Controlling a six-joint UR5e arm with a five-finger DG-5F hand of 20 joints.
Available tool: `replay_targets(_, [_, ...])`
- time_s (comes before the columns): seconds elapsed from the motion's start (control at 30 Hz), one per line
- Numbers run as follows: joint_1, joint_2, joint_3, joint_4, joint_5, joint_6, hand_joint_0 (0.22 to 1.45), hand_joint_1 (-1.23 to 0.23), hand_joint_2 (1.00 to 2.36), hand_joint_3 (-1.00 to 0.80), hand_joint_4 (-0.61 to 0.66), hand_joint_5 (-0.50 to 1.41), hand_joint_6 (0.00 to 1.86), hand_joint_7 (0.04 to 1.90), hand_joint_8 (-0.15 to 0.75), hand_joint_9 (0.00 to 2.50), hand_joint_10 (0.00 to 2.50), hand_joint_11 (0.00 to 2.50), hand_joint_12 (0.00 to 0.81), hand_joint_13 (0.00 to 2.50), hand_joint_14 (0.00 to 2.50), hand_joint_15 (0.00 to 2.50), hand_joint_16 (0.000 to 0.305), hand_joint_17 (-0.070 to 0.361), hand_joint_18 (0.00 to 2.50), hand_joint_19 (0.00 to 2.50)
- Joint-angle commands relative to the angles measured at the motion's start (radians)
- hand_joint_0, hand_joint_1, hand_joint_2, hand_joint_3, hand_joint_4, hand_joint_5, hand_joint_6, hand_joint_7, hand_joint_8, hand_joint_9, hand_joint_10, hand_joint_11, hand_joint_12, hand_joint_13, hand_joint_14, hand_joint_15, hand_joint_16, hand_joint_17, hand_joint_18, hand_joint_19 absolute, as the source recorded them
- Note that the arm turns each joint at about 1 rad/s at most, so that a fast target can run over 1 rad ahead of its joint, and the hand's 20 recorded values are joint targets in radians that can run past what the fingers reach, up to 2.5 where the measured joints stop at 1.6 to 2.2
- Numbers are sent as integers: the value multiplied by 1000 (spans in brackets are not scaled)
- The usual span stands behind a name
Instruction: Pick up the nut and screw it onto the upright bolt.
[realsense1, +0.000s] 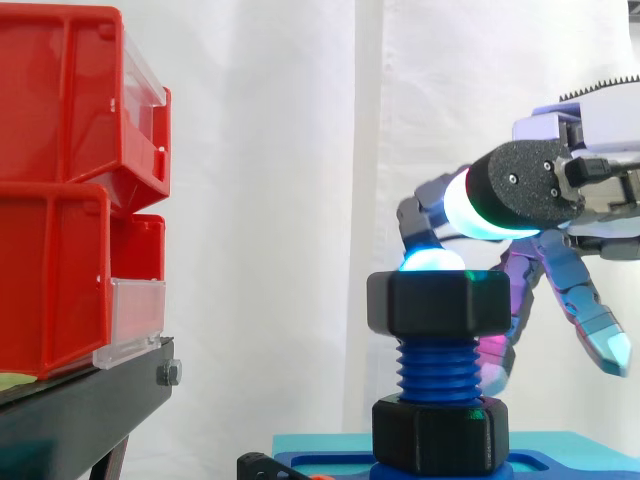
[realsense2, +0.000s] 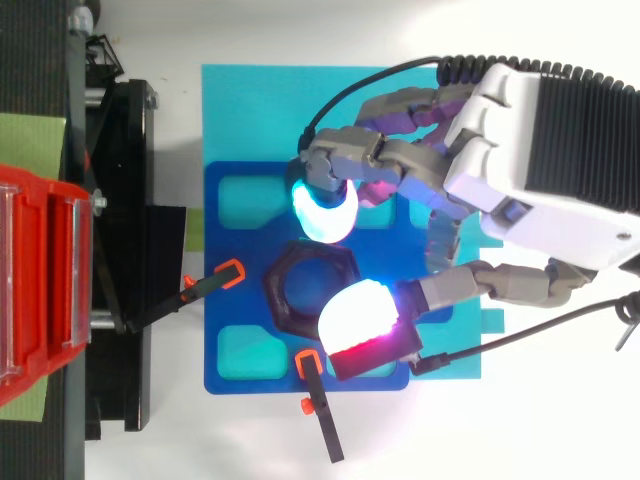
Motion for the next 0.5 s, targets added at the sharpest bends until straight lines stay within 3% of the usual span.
replay_targets(0.0, [-8, 0, 0, -18, -1, 18, 515, -414, 1000, -500, 72, 117, 501, 1398, 156, 1953, 10, 237, 145, 1297, 0, 0, 2, 5, 937, 0])
replay_targets(0.47, [-26, 34, 0, -67, -25, 33, 513, -417, 1000, -500, 64, 120, 500, 1430, 191, 2042, 11, 322, 177, 1448, 0, 6, 1, 2, 1013, 0])
